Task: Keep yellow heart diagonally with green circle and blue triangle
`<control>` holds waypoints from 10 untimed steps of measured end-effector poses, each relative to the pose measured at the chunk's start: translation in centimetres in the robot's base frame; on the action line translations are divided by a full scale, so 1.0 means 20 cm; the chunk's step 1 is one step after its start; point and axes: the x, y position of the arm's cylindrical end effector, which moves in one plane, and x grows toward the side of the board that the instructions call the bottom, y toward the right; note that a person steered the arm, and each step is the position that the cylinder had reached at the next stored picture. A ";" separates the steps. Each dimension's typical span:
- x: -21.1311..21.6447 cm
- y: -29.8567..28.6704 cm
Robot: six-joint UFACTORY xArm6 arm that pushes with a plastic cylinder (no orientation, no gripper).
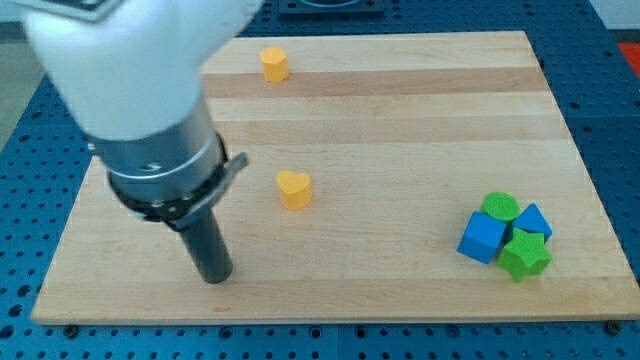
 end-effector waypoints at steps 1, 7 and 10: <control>-0.01 0.00; -0.43 0.24; -0.53 0.48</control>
